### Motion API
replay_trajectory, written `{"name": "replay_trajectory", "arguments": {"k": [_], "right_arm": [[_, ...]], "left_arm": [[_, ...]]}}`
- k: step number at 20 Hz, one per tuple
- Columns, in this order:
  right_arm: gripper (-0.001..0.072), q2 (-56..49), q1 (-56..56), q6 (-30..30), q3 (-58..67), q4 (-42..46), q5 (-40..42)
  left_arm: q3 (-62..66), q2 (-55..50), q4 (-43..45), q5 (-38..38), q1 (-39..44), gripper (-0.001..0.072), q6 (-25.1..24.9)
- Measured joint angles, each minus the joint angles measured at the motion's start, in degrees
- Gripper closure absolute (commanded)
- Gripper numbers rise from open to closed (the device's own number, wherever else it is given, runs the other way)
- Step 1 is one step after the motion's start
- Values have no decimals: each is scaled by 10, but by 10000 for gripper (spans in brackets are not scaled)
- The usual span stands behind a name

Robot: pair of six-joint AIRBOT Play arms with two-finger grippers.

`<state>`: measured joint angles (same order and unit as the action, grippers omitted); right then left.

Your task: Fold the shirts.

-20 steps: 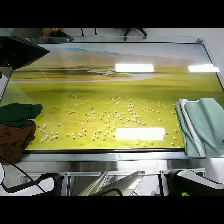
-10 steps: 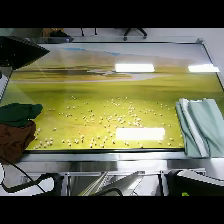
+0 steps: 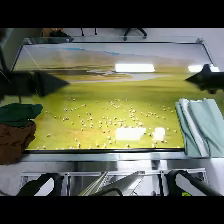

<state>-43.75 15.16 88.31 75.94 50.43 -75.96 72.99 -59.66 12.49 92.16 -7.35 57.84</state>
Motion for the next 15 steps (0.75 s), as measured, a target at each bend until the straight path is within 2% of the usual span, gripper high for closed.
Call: {"name": "replay_trajectory", "arguments": {"k": [3, 6, 15], "right_arm": [[687, 61, -166, 15, -125, 65, 70], [686, 75, -256, 26, -199, 98, 112], [686, 38, -318, 36, -244, 109, 138]], "left_arm": [[-176, 98, 45, -52, 19, 692, -1], [-292, 173, 70, -87, 25, 692, 2], [-363, 263, 87, -110, -7, 690, 17]]}}
